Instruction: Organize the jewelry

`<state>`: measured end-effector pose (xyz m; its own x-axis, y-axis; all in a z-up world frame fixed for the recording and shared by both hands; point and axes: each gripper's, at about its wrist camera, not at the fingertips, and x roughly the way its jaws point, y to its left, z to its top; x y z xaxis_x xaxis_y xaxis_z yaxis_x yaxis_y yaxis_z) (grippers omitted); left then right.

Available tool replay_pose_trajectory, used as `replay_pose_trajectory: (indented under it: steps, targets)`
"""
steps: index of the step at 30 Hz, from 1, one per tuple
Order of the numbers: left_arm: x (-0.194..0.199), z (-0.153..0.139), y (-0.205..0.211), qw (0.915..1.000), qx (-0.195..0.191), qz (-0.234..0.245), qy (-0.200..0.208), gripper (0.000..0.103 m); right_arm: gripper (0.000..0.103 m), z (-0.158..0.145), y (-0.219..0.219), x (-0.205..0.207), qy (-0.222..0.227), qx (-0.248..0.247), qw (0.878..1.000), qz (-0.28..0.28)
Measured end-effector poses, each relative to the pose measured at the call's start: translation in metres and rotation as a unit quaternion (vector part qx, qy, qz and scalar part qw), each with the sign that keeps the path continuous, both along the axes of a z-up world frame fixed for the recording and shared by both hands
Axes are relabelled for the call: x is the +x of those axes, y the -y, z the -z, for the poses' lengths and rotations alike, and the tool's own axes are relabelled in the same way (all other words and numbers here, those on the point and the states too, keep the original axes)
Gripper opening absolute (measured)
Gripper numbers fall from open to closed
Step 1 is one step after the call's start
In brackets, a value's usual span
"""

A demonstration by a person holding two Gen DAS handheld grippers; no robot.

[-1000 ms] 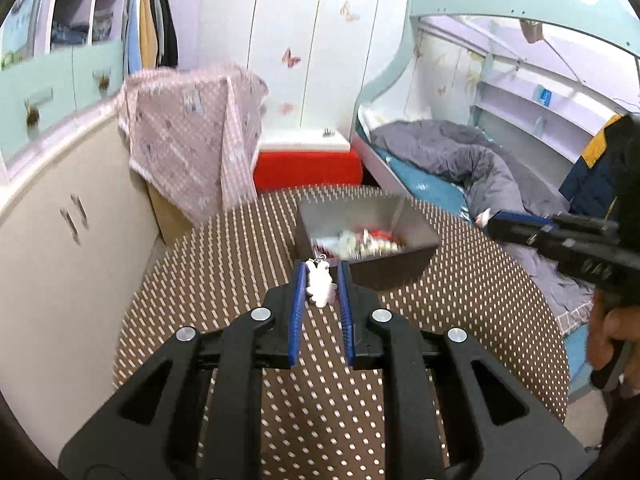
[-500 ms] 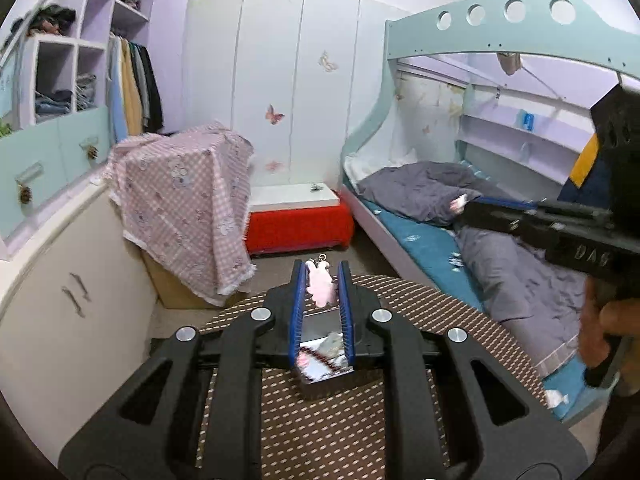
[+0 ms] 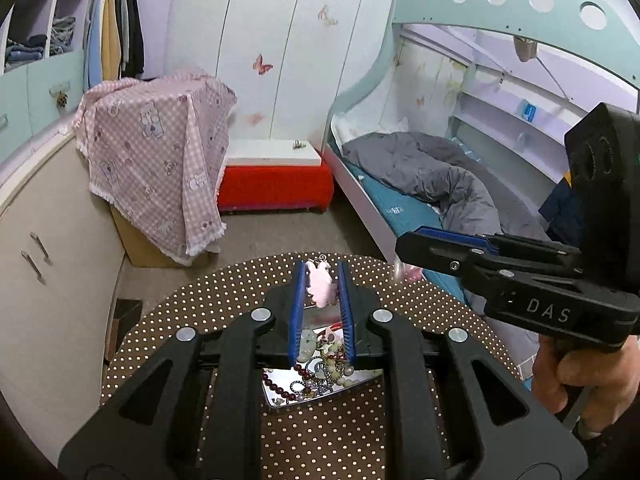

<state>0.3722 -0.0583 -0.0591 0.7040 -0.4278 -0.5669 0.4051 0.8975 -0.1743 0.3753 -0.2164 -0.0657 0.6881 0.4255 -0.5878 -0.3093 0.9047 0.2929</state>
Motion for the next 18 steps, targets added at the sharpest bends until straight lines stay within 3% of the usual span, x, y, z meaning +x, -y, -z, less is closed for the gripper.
replay_pose_trajectory:
  steps: [1, 2, 3, 4, 6, 18]
  targets:
    - [0.001, 0.001, 0.000, 1.0000, 0.004, -0.001, 0.000, 0.018, 0.050, 0.001, 0.002, 0.000, 0.002, -0.002, 1.000, 0.011]
    - [0.001, 0.002, 0.000, 0.9999, 0.012, -0.005, 0.001, 0.035, 0.070, 0.001, 0.004, -0.001, 0.007, 0.001, 1.000, 0.020]
    - [0.003, 0.001, -0.002, 0.9997, 0.020, -0.013, 0.002, 0.058, 0.078, 0.000, 0.007, -0.002, 0.009, 0.005, 1.000, 0.025]
    - [0.001, -0.001, -0.004, 0.9994, 0.021, -0.026, 0.012, 0.094, 0.081, -0.001, 0.010, -0.003, 0.009, 0.010, 0.999, 0.033]
    - [-0.008, -0.007, -0.009, 0.9978, 0.022, -0.049, 0.040, 0.097, 0.096, -0.004, 0.016, -0.005, 0.014, 0.014, 0.999, 0.051]
    - [-0.051, -0.039, -0.026, 0.9894, 0.051, -0.109, 0.080, 0.097, 0.096, -0.032, 0.016, -0.044, 0.044, -0.003, 0.996, 0.082]
